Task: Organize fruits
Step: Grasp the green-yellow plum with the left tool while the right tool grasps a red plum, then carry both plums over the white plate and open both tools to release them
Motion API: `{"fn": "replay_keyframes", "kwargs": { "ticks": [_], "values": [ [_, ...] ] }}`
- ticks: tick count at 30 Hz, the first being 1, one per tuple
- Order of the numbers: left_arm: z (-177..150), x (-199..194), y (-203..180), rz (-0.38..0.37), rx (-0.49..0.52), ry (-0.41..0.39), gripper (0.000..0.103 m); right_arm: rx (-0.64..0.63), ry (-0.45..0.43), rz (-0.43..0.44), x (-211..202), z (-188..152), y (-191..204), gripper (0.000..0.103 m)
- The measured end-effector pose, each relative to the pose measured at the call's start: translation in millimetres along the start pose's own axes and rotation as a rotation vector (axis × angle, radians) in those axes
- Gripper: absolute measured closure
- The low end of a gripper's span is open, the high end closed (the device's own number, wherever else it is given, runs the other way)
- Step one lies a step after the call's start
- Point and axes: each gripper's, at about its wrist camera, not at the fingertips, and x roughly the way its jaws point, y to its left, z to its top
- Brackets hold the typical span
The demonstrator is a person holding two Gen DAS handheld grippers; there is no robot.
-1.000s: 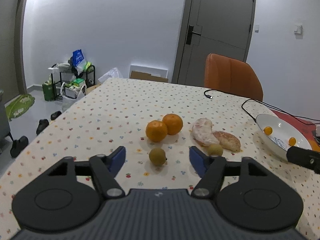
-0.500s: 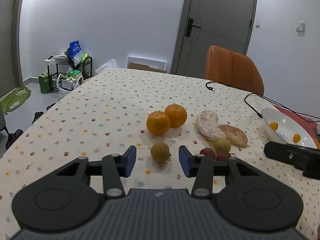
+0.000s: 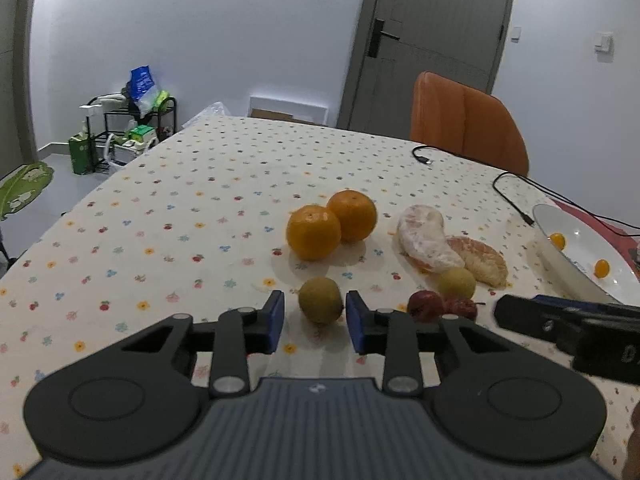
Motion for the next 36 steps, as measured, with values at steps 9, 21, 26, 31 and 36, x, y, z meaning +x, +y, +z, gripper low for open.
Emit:
{"fn": "replay_keyframes", "kwargs": {
  "ticks": [9,21,26,31,36],
  "values": [
    [2.0,-6.0,2.9,-0.004,-0.002,-0.012,0.079,-0.017,0.02,-0.001,14.1,-0.2,7.5,0.064],
    [5.0,-15.8,11.5,0.0,-0.021,-0.022,0.079,-0.035,0.029,-0.015,27.4,-5.2,14.5,0.08],
    [8.7,-25.1,8.3,-0.017,-0.019,-0.045,0.079,-0.036,-0.002,-0.018,14.4,-6.4,15.6,0.08],
    [7.6,-27.3,-3.2,-0.026,0.01,-0.042,0.079,0.002,-0.021,-0.027,1.5,-8.9,5.5,0.08],
    [6.6,-28.6,-14.0,-0.034,0.026,-0.043,0.079,0.019,-0.06,-0.048,-15.4,-6.9,-6.6,0.08]
  ]
}}
